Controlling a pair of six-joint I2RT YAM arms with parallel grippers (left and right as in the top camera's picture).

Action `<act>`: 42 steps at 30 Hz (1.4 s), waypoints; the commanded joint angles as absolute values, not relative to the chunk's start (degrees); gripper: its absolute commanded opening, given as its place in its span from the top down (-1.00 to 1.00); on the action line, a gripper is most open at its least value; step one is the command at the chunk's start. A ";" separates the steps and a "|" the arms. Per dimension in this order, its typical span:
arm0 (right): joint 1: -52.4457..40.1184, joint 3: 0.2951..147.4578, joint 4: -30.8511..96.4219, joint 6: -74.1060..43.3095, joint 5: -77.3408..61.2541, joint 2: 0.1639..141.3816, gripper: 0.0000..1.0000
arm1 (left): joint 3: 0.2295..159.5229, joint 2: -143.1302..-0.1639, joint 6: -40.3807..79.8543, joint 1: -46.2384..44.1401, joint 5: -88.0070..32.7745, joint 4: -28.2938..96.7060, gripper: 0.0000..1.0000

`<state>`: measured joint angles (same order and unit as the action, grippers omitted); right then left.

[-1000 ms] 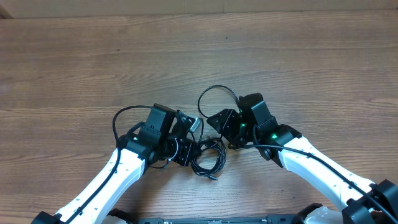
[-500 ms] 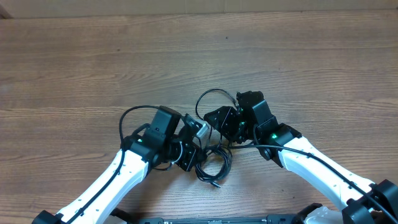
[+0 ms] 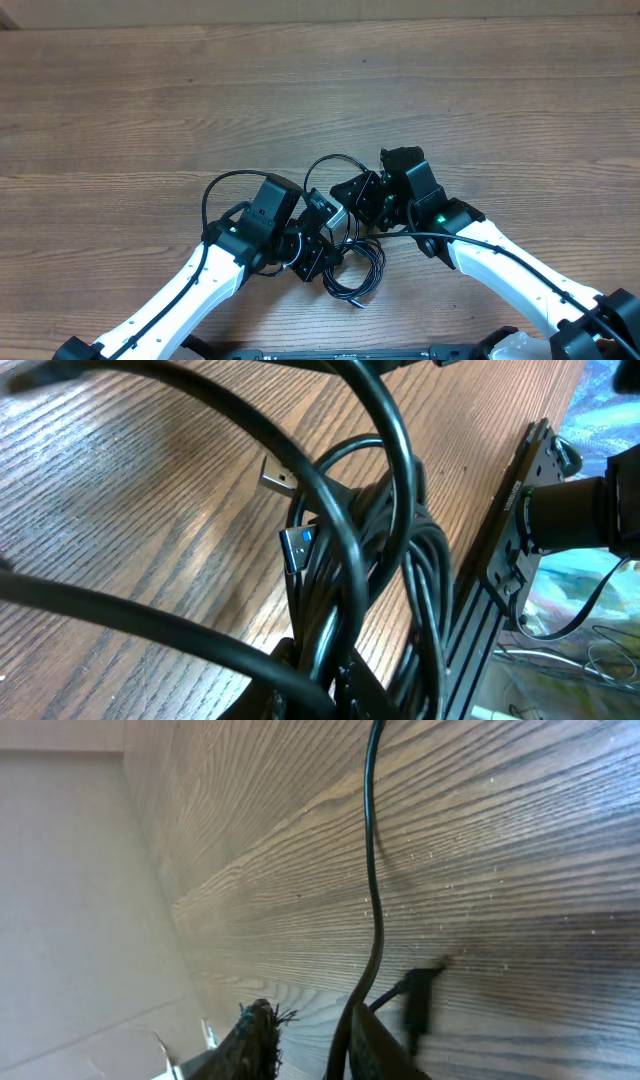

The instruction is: Untangle cables

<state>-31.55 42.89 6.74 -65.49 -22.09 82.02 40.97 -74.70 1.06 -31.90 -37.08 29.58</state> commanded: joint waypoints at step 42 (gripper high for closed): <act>5.50 43.16 34.37 -45.87 -19.35 77.36 -1.00 | 41.63 -75.05 51.05 -42.83 -9.26 27.18 -0.99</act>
